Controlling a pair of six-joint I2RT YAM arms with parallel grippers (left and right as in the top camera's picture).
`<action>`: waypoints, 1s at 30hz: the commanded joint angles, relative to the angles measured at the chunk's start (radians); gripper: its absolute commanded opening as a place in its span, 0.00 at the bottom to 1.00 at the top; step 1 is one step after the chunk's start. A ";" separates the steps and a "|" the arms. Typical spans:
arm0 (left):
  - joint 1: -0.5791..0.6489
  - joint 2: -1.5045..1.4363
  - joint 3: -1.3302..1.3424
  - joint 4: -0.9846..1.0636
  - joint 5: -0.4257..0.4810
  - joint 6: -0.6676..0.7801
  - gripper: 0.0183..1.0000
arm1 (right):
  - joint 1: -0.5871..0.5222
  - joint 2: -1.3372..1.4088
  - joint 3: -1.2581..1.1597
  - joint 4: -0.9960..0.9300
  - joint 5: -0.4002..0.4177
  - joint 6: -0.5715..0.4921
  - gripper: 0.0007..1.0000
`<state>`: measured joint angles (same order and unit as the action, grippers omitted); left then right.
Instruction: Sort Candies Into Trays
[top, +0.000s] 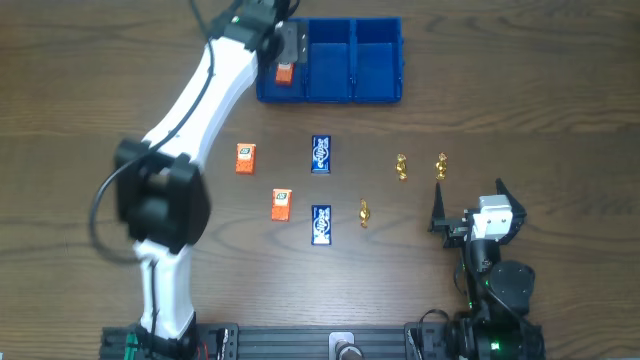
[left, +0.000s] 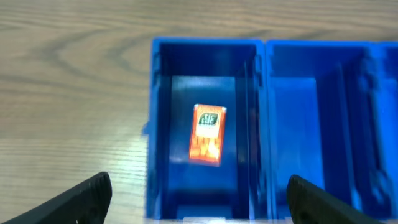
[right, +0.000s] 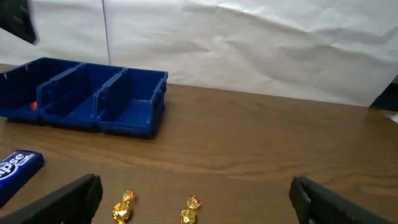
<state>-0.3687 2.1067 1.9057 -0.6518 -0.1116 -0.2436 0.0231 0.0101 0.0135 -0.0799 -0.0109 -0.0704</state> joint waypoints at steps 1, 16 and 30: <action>-0.010 -0.297 -0.296 0.053 -0.014 -0.008 0.91 | 0.006 -0.007 -0.006 -0.002 0.002 -0.010 1.00; -0.016 -0.412 -0.967 0.324 0.036 -0.079 0.89 | 0.006 -0.007 -0.006 -0.002 0.002 -0.010 1.00; 0.032 -0.343 -0.975 0.368 0.043 -0.056 0.85 | 0.006 -0.007 -0.006 -0.002 0.002 -0.010 1.00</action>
<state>-0.3489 1.7363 0.9279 -0.3016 -0.0795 -0.3145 0.0231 0.0101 0.0135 -0.0799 -0.0105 -0.0704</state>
